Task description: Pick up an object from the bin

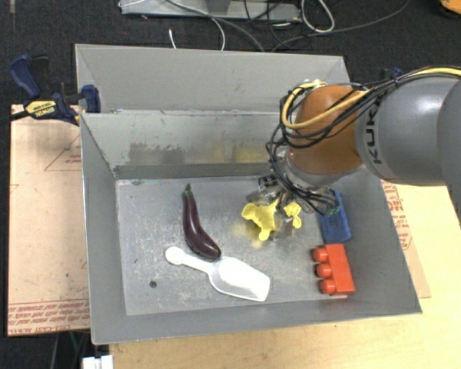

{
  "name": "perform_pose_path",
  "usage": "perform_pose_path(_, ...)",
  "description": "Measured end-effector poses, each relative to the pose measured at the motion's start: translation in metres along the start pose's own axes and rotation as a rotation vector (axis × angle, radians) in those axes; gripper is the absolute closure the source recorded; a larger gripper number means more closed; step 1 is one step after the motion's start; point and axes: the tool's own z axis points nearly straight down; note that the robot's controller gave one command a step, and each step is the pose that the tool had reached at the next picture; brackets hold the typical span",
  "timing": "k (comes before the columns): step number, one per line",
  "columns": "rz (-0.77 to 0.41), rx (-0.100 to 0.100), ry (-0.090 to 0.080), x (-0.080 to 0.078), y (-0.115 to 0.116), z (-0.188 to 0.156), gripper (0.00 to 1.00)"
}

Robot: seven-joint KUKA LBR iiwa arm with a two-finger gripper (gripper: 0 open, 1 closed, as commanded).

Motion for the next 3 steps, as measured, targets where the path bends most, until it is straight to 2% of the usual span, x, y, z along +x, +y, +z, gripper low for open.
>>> perform_pose_path(1, 0.076, 0.0, -0.003, -0.031, -0.025, -0.157, 1.0)
perform_pose_path(2, 0.076, -0.001, -0.001, -0.031, -0.025, -0.156, 1.0)
perform_pose_path(3, 0.145, 0.0, -0.005, -0.022, -0.018, -0.108, 1.0)
